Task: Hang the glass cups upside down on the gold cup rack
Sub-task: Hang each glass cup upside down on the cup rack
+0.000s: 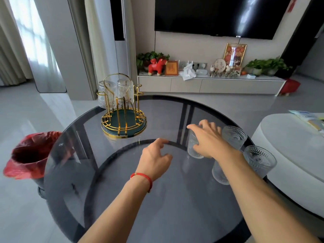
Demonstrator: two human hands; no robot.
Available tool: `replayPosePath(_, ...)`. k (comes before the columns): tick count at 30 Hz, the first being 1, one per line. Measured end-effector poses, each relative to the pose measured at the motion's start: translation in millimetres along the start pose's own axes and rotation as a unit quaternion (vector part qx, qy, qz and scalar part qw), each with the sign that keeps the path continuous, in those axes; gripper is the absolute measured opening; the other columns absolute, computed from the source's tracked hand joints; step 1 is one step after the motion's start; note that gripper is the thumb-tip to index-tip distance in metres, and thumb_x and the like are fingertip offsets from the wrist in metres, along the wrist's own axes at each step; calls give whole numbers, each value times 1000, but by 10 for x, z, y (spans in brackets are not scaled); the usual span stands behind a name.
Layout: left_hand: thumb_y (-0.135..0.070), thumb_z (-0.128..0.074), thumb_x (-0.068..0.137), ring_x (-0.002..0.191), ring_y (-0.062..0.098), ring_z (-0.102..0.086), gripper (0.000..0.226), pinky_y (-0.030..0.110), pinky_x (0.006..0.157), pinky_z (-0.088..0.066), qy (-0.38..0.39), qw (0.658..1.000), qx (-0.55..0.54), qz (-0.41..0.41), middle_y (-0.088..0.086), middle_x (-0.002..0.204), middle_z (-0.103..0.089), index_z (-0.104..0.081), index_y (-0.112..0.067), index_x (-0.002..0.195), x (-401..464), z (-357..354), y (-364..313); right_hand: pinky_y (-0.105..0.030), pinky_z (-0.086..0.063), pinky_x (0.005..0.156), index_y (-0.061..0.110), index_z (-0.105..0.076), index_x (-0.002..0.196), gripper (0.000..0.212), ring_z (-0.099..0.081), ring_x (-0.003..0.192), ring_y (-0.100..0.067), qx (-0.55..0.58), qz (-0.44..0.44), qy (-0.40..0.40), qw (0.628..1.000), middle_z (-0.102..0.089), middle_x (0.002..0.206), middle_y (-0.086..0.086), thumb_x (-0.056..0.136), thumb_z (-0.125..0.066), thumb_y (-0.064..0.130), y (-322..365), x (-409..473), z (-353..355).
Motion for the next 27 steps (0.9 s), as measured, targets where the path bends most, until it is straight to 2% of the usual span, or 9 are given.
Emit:
replayPosePath(4, -15, -62, 90, 110, 16, -61, 40, 26, 83, -54, 27, 997, -57, 31, 6, 131, -64, -64, -22, 130, 81, -58, 44, -41, -26, 89, 41, -43, 145, 68, -37, 121, -35, 41, 20, 8, 999, -49, 139, -4, 81, -67, 41, 83, -17, 5)
replayPosePath(8, -19, -55, 94, 105, 23, -65, 29, 44, 97, -57, 34, 989, -120, 86, 7, 117, -70, -69, -20, 118, 158, -119, 91, -43, -45, 89, 40, -50, 122, 66, -42, 114, -29, 165, 35, 14, 986, -54, 118, -2, 64, -66, 65, 354, -73, -48)
replayPosePath(11, -23, -48, 97, 104, 29, -64, 20, 49, 93, -58, 23, 976, -176, 125, 9, 112, -68, -65, -23, 108, 182, -107, 121, -38, -46, 85, 36, -56, 120, 61, -49, 109, -27, 237, 39, -18, 971, -58, 112, -2, 66, -74, 59, 452, -80, -51)
replayPosePath(15, -31, -49, 101, 113, 34, -61, 27, 49, 92, -59, 1, 956, -234, 179, 13, 128, -61, -56, -18, 123, 209, -45, 234, -31, -48, 76, 36, -60, 112, 55, -61, 97, -15, 372, -7, -95, 924, -63, 106, 5, 66, -81, 57, 344, -69, 40)
replayPosePath(17, -39, -53, 99, 108, 35, -65, 38, 44, 81, -61, 9, 923, -319, 217, 17, 131, -58, -53, -14, 129, 220, -49, 288, -28, -49, 72, 40, -59, 109, 58, -64, 96, -10, 458, -47, -108, 881, -65, 105, 9, 61, -77, 66, 317, -86, 36)
replayPosePath(20, -42, -66, 94, 96, 40, -74, 47, 43, 72, -64, 25, 842, -487, 231, 21, 122, -64, -56, -11, 127, 271, -23, 261, -34, -58, 79, 40, -55, 112, 66, -68, 102, -14, 538, -81, -84, 835, -66, 113, 5, 58, -77, 72, 364, -91, -63)
replayPosePath(21, -40, -70, 92, 97, 39, -75, 48, 43, 73, -65, 12, 842, -494, 218, 21, 121, -65, -57, -13, 130, 306, 37, 274, -38, -60, 82, 39, -53, 114, 70, -69, 102, -15, 543, -81, -60, 834, -66, 114, 3, 58, -77, 73, 396, -90, -105)
replayPosePath(24, -38, -77, 86, 103, 30, -72, 59, 40, 75, -64, -63, 907, -389, 148, 14, 126, -64, -52, -19, 136, 412, 292, 299, -40, -59, 90, 38, -46, 130, 87, -68, 102, -13, 488, -40, 31, 871, -66, 114, 5, 57, -75, 75, 550, -76, -221)
replayPosePath(27, -37, -87, 73, 104, 28, -71, 70, 44, 88, -62, -70, 938, -334, 56, 11, 121, -66, -53, -27, 134, 474, 408, 180, -32, -56, 90, 42, -42, 139, 92, -61, 103, 2, 474, 6, 57, 879, -62, 112, 21, 60, -77, 72, 730, -36, -227)
Point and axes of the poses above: each hand's wrist, its own x-axis towards the middle knuckle, its own z-axis out of the back of the hand, y = z × x, the point moved 8 cm from there along x, towards the middle knuckle
